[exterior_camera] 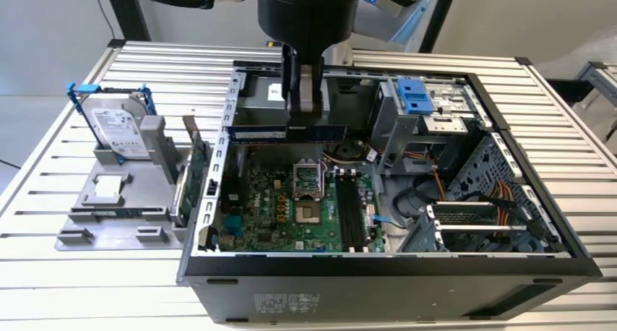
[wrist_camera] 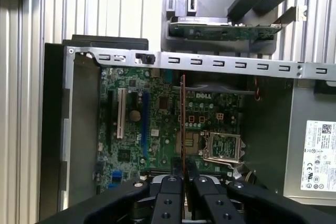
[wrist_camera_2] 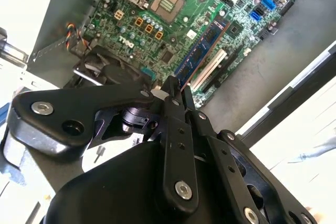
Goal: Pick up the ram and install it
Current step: 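Pick up the ram and move it above insertion slot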
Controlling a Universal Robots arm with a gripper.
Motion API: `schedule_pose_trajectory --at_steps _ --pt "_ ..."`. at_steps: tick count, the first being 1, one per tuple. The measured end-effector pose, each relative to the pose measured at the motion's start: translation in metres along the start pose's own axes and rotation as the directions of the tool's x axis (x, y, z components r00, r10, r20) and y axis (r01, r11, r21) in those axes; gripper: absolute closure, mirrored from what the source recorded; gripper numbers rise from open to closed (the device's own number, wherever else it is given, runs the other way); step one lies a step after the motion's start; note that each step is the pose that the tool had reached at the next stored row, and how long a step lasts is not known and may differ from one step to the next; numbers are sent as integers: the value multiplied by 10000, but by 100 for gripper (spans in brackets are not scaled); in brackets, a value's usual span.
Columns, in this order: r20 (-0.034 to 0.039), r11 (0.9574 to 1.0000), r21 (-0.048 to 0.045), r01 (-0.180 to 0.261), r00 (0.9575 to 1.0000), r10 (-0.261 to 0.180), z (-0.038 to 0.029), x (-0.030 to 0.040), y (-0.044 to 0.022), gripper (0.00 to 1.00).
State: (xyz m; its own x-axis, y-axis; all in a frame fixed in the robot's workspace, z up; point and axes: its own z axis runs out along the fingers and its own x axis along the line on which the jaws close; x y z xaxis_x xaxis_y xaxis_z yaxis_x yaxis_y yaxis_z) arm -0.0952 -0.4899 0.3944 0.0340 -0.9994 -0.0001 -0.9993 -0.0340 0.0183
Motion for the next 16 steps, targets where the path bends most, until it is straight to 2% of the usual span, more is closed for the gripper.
schedule_pose_trajectory --at_steps 16 --pt "-16 10000 0 0 10000 0 -4 -39 -196 100"
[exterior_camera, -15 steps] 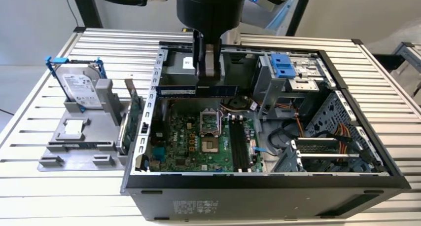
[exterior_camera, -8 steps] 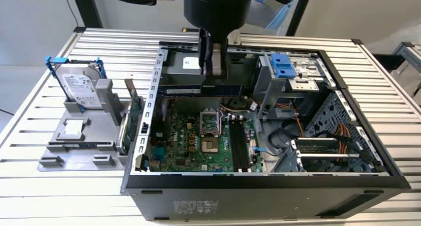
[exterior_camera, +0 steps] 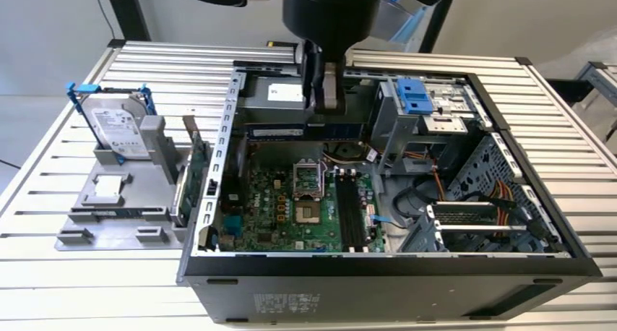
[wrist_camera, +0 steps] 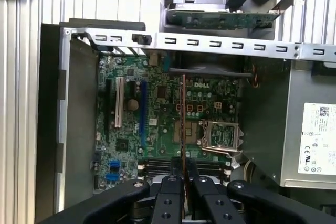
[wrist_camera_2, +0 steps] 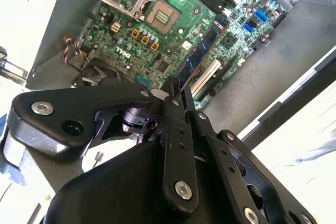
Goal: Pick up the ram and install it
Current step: 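Pick up the ram and move it above insertion slot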
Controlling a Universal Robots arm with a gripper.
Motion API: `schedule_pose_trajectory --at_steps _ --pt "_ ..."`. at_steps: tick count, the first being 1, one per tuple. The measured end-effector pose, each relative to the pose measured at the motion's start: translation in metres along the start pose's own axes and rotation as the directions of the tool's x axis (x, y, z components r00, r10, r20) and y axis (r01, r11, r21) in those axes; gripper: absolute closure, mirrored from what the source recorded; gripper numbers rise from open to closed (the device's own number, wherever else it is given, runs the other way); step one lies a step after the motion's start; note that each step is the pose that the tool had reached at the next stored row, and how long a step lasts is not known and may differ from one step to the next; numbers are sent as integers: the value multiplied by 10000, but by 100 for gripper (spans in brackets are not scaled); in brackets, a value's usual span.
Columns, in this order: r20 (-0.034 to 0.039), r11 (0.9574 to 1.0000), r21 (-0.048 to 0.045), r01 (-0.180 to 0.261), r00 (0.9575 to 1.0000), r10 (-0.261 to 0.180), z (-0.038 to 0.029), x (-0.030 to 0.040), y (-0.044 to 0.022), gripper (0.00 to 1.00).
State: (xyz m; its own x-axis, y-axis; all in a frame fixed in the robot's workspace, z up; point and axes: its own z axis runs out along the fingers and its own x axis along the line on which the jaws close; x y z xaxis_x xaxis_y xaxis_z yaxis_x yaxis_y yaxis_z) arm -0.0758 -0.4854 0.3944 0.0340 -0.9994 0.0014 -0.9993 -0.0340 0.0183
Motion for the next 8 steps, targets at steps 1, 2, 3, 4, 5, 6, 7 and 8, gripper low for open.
schedule_pose_trajectory --at_steps 1,2,3,4,5,6,7,8 --pt "-3 10000 0 -1 10000 1 -1 -3 -13 100" --pt "-4 10000 -1 -1 10000 1 -1 -5 -24 100" --pt "-5 10000 -1 0 10000 0 -1 -7 -37 100" --pt "-6 10000 -1 0 10000 0 -1 -9 -50 100" --pt "-7 10000 -1 0 10000 0 -1 -12 -62 100" --pt "-9 10000 -1 0 10000 0 -2 -14 -75 100" --pt "-11 10000 -1 0 10000 0 -2 -16 -87 100" --pt "-12 10000 -1 0 10000 0 -2 -18 -98 100"
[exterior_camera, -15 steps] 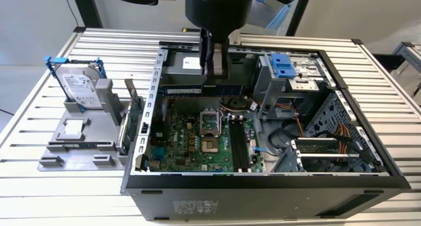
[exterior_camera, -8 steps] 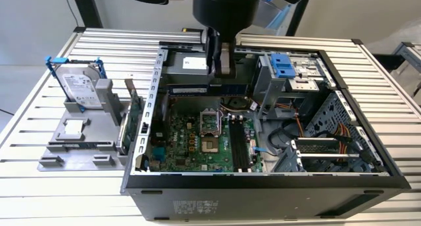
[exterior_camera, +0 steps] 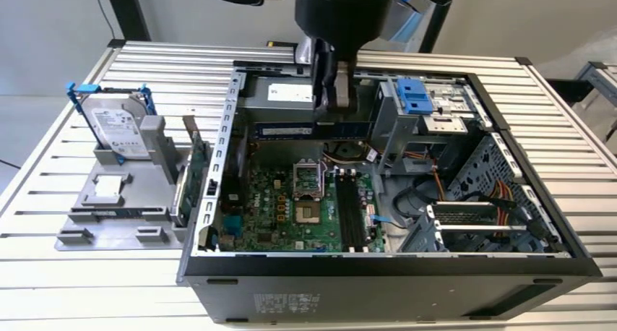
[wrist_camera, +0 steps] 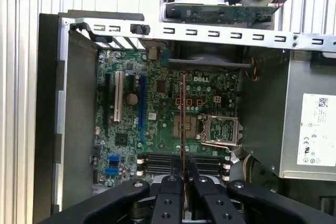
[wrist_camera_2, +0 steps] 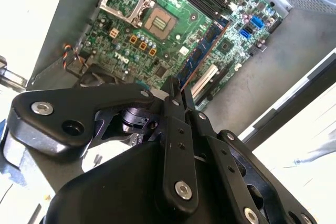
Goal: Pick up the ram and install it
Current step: 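Pick up the ram and move it above insertion slot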
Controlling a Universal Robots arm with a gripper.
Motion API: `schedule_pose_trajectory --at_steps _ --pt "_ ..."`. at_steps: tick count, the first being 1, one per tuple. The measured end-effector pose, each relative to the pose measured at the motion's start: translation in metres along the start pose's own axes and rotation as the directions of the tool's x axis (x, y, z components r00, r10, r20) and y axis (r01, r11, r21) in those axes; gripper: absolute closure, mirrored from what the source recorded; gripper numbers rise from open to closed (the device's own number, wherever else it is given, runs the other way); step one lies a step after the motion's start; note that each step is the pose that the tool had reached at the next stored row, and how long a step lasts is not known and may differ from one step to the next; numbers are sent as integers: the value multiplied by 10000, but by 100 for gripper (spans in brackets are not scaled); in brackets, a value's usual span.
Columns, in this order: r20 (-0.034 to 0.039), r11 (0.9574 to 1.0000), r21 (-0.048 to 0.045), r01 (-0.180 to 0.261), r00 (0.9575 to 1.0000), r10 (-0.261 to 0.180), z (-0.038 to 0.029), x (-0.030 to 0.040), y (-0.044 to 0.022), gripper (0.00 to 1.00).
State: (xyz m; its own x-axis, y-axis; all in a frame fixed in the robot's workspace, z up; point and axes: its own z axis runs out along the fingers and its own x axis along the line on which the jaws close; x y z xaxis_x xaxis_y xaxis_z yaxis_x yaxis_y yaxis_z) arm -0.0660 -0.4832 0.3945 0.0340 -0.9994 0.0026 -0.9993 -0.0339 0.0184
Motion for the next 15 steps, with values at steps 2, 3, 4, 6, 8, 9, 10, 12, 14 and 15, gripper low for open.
schedule_pose_trajectory --at_steps 2,3,4,6,8,9,10,12,14,15 --pt "-4 10000 -1 0 10000 0 -1 -5 -24 100" --pt "-5 10000 0 0 10000 0 -1 -7 -35 100" --pt "-6 10000 0 0 10000 0 -1 -9 -47 100" --pt "-11 10000 0 0 10000 0 -2 -13 -69 100" --pt "-13 10000 0 0 10000 0 -2 -17 -93 100" --pt "-14 10000 0 -1 10000 1 -2 -19 -104 100" --pt "-16 10000 0 0 10000 0 -2 -21 -115 100" --pt "-19 10000 0 0 10000 0 -2 -24 -138 100" --pt "-23 10000 -1 0 10000 0 -3 -26 -159 100" --pt "-24 10000 0 -1 10000 1 -3 -28 -168 100"
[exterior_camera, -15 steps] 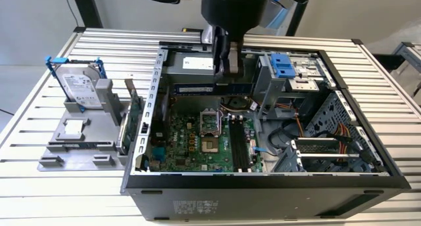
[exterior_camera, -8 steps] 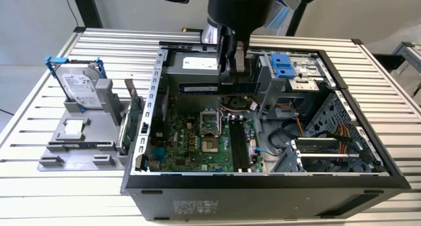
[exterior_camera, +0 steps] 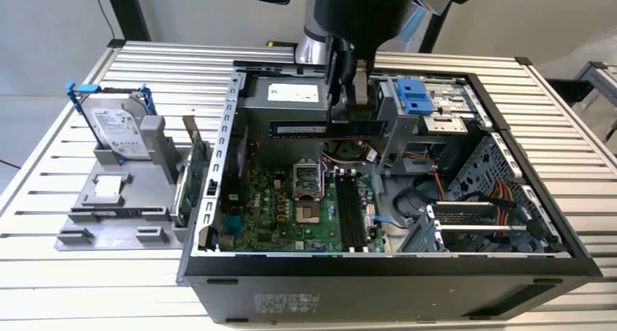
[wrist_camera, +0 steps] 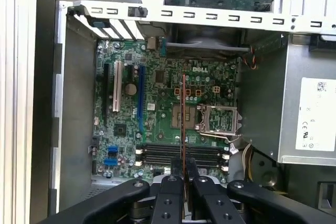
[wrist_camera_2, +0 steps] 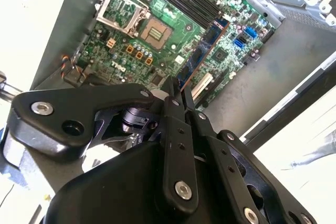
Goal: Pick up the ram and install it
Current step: 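Pick up the ram and move it above insertion slot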
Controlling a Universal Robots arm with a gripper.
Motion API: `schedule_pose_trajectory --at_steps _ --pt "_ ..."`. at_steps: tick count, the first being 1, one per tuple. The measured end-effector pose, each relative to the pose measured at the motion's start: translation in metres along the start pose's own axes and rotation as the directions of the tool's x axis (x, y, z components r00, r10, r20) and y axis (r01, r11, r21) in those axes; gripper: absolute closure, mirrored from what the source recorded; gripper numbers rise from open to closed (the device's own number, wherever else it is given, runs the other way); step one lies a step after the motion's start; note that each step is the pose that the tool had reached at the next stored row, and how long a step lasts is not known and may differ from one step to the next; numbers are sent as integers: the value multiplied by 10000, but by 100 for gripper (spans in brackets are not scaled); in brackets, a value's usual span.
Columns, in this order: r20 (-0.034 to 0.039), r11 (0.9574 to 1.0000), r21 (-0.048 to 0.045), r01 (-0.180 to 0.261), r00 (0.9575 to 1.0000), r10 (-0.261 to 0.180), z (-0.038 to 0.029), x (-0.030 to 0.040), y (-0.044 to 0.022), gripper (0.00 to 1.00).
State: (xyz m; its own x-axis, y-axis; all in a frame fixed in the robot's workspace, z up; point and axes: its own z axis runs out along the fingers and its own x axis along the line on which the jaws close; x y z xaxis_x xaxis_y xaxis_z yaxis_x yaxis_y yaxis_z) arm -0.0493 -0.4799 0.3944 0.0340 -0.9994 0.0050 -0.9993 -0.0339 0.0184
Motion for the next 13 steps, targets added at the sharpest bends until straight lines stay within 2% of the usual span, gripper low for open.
schedule_pose_trajectory --at_steps 7,13 --pt "-12 10000 -1 0 10000 0 -1 -6 -39 100" --pt "-13 10000 -1 -1 10000 1 -1 -6 -44 100"
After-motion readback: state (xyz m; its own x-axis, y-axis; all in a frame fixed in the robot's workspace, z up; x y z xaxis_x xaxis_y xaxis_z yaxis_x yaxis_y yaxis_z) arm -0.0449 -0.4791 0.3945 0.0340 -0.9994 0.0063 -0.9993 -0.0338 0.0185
